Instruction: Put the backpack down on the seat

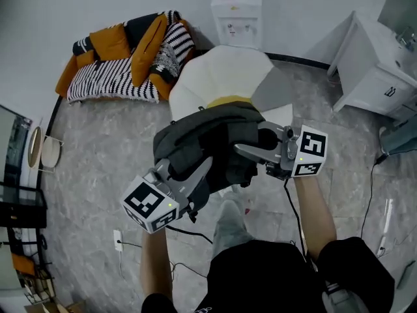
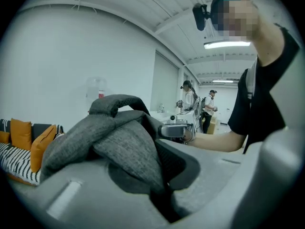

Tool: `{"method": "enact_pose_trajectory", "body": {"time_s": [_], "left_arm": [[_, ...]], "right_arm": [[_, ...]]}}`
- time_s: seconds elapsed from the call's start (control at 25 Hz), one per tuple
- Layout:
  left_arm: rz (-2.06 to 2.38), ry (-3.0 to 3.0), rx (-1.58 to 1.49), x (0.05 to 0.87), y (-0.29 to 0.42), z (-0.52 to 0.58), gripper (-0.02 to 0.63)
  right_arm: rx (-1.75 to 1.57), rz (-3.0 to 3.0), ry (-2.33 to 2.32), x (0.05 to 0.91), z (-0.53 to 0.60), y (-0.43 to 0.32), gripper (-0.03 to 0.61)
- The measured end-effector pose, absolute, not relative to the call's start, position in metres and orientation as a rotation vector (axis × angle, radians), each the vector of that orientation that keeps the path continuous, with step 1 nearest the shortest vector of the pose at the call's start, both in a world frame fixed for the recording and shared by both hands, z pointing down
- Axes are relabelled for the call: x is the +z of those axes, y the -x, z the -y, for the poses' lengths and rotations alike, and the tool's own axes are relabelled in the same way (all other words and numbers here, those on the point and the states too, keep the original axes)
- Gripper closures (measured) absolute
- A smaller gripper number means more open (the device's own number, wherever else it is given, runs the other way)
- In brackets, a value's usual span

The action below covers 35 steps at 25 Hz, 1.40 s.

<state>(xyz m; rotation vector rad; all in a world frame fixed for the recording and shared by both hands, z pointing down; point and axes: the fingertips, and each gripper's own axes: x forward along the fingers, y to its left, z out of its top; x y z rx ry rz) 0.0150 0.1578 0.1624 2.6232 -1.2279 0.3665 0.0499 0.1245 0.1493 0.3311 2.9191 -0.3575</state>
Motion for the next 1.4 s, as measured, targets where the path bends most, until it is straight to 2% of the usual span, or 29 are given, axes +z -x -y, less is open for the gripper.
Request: {"method": "enact_pose_trajectory", "body": {"time_s": [0.36,0.76,1.4], "left_arm": [[1.107,-2.660,0.330,0.158,0.058,-0.057,0.583],[1.049,-2.683,0.394,0.128,0.116,0.003,0.584],[0.971,-2.683,0.271,0.098,0.081,-0.003,0.584]], "right_arm": [[-0.372,-3.019,-0.226,0.130,-0.035,0.016,0.515],[-0.438,-3.029,-0.075,0.098,0.022,0.070,0.512],[-0.355,-3.092,-0.102,0.067,0.017,0.037,0.508]]}}
